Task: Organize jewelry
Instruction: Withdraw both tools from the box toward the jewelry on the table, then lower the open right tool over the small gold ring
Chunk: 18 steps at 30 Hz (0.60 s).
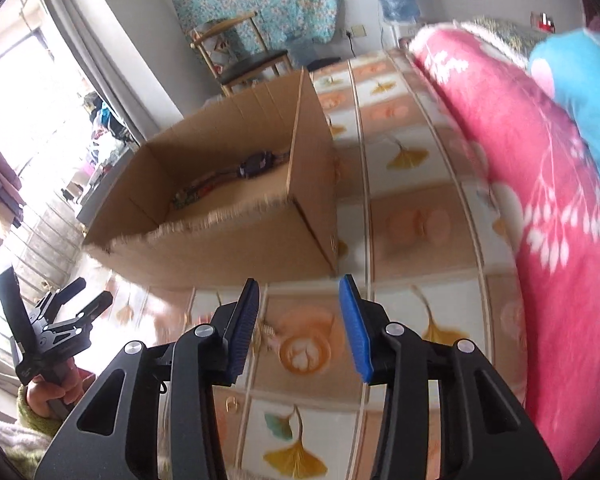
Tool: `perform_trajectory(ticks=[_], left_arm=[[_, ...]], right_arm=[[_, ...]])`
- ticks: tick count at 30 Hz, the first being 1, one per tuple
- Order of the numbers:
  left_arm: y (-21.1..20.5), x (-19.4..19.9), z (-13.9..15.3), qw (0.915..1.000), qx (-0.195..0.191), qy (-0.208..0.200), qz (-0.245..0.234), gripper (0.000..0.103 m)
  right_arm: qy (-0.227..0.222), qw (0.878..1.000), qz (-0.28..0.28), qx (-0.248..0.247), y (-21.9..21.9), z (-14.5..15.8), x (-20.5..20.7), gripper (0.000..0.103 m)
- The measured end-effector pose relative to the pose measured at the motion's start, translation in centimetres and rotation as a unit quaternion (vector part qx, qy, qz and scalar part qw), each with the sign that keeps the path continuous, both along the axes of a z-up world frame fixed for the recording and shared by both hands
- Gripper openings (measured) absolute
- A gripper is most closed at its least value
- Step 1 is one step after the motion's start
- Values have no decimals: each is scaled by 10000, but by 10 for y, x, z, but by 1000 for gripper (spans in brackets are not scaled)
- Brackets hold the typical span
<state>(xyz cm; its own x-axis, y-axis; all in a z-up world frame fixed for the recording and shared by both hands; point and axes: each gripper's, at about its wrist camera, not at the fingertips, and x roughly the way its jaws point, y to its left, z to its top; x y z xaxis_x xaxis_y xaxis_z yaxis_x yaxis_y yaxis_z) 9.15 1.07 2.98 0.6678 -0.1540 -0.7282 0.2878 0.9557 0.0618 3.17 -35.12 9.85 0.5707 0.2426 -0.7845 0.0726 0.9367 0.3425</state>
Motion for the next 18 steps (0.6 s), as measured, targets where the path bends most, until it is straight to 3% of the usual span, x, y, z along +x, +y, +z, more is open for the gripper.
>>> perform_trajectory(ticks=[7, 12, 18], left_arm=[[-15, -26, -31, 9983, 55, 509, -269, 92], [-27, -35, -48, 9966, 444, 607, -336, 93], [-29, -36, -57, 9956, 449, 774, -264, 93]], right_arm=[[587, 9971, 474, -9, 35, -35, -26, 41], [609, 9940, 859, -284, 62, -44, -35, 41], [545, 9888, 1166, -754, 87, -49, -34, 41]])
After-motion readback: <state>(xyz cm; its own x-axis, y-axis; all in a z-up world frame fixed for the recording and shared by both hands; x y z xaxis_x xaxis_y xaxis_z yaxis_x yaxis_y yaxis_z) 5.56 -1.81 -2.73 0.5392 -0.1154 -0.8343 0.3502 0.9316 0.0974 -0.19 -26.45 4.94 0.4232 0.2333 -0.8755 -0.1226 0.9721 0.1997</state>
